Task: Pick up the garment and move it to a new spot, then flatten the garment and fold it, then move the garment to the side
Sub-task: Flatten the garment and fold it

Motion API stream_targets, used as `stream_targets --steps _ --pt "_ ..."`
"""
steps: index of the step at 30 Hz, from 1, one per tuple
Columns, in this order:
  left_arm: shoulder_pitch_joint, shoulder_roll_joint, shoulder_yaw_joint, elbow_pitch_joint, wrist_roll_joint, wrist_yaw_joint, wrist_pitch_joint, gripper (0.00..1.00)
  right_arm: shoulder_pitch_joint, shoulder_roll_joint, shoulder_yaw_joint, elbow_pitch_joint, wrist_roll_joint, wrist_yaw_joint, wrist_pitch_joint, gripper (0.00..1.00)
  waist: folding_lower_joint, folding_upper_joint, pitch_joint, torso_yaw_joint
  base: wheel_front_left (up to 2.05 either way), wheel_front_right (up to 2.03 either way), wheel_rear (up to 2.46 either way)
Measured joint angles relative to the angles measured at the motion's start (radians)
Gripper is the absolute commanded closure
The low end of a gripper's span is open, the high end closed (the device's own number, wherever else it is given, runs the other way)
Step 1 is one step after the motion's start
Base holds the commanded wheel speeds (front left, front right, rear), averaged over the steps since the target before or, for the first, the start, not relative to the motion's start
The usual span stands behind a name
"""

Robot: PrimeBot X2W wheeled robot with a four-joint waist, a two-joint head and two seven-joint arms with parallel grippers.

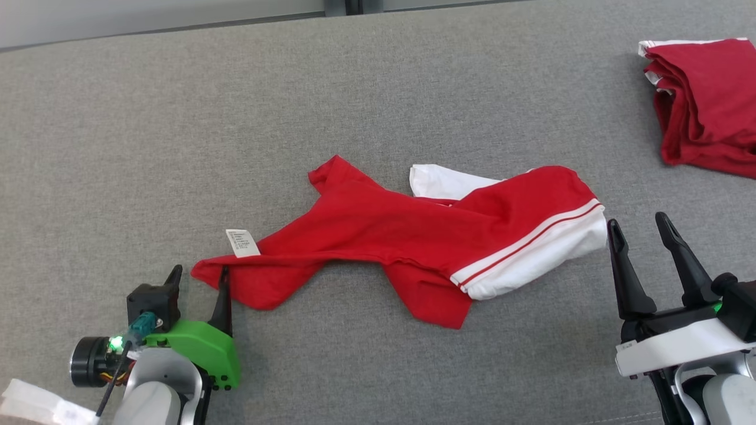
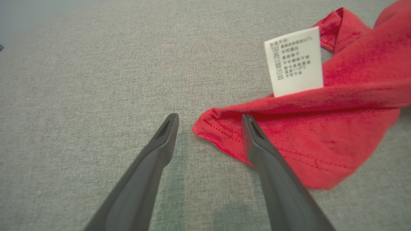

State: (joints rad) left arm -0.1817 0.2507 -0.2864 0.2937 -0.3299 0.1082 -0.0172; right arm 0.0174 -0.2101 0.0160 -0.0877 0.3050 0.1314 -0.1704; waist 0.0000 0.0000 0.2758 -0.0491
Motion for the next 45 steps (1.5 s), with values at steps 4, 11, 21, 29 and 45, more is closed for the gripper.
stream_targets --steps 4,11,21,29,45 --pt "-0.038 0.001 -0.002 0.060 -0.025 -0.030 0.016 0.58 -0.007 -0.006 0.006 0.012 0.004 0.000 -0.002 0.00 0.0000 0.0000 0.023 -0.007 0.00 0.00 0.00" --pt "-0.075 -0.001 -0.002 0.113 -0.039 -0.051 -0.015 1.00 -0.006 -0.032 0.078 0.051 0.033 0.000 0.015 0.00 0.0000 0.0000 0.036 -0.013 0.00 0.00 0.00" --pt "-0.094 -0.022 -0.004 0.144 -0.043 -0.047 -0.098 1.00 -0.025 -0.062 0.164 0.092 0.071 0.000 0.027 1.00 0.0000 0.0000 0.049 0.011 0.00 0.00 0.00" --pt "-0.093 -0.019 0.030 0.057 -0.030 -0.007 -0.212 1.00 -0.029 -0.098 0.135 0.022 0.072 0.000 -0.017 1.00 0.0000 0.0000 0.025 0.013 0.00 0.00 0.00" --pt "-0.151 0.085 0.086 -0.543 0.090 0.068 -0.197 1.00 -0.246 -0.214 -0.109 -0.303 -0.014 0.000 0.059 1.00 0.0000 0.0000 -0.103 0.008 0.00 0.00 0.00"
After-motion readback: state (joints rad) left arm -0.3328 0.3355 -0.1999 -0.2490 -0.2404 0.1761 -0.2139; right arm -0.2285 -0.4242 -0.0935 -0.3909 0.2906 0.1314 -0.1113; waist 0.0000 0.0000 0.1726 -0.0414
